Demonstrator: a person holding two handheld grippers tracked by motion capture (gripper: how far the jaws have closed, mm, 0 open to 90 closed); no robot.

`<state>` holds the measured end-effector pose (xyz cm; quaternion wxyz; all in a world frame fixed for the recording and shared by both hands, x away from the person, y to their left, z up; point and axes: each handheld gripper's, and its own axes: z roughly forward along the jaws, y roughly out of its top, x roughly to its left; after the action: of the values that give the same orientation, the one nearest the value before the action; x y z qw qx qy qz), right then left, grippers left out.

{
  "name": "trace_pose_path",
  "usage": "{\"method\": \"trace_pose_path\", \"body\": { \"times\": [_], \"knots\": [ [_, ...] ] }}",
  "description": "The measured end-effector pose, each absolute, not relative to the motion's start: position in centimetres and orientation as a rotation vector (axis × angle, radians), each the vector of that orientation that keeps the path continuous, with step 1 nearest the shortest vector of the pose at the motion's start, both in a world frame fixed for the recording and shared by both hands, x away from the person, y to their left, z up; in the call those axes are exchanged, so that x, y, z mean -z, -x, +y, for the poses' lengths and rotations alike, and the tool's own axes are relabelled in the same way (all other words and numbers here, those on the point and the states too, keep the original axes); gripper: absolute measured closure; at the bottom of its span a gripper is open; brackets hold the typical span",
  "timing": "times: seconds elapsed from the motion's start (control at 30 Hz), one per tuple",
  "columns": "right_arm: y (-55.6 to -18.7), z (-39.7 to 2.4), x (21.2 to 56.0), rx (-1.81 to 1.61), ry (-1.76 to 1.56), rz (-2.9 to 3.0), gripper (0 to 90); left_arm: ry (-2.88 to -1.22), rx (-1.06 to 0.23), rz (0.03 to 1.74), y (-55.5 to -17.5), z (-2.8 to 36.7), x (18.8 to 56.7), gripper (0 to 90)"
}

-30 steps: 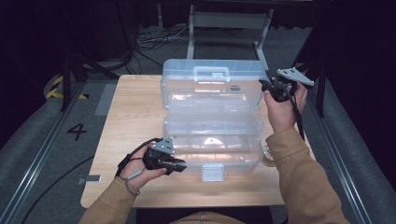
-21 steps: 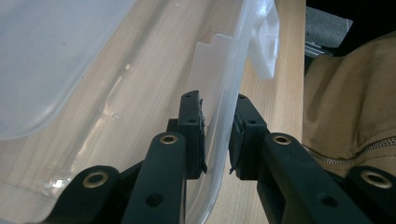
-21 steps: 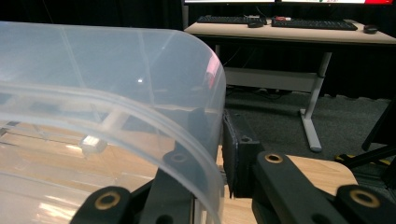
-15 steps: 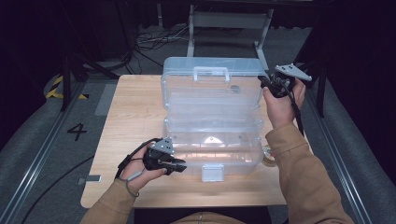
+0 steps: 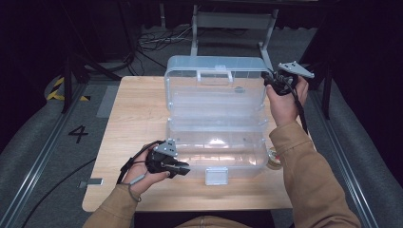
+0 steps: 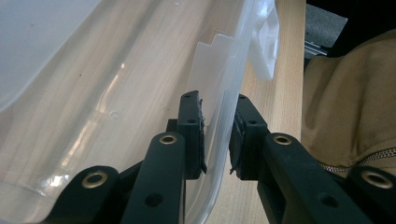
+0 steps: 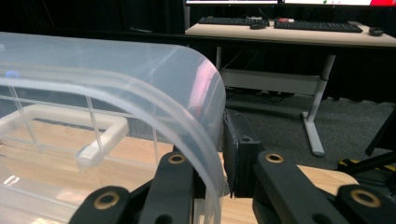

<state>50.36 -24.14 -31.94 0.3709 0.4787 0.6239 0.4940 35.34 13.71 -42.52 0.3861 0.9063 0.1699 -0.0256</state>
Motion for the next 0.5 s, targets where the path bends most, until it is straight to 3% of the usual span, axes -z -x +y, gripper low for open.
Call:
{"method": "trace_pose_path", "body": {
  "times": [0.5],
  "knots": [
    [-52.2,-24.1,32.5,-1.267,-1.228,1.596,81.4,-2.314,0.069,0.434,-35.4,13.7,42.5,76.7]
  ]
}}
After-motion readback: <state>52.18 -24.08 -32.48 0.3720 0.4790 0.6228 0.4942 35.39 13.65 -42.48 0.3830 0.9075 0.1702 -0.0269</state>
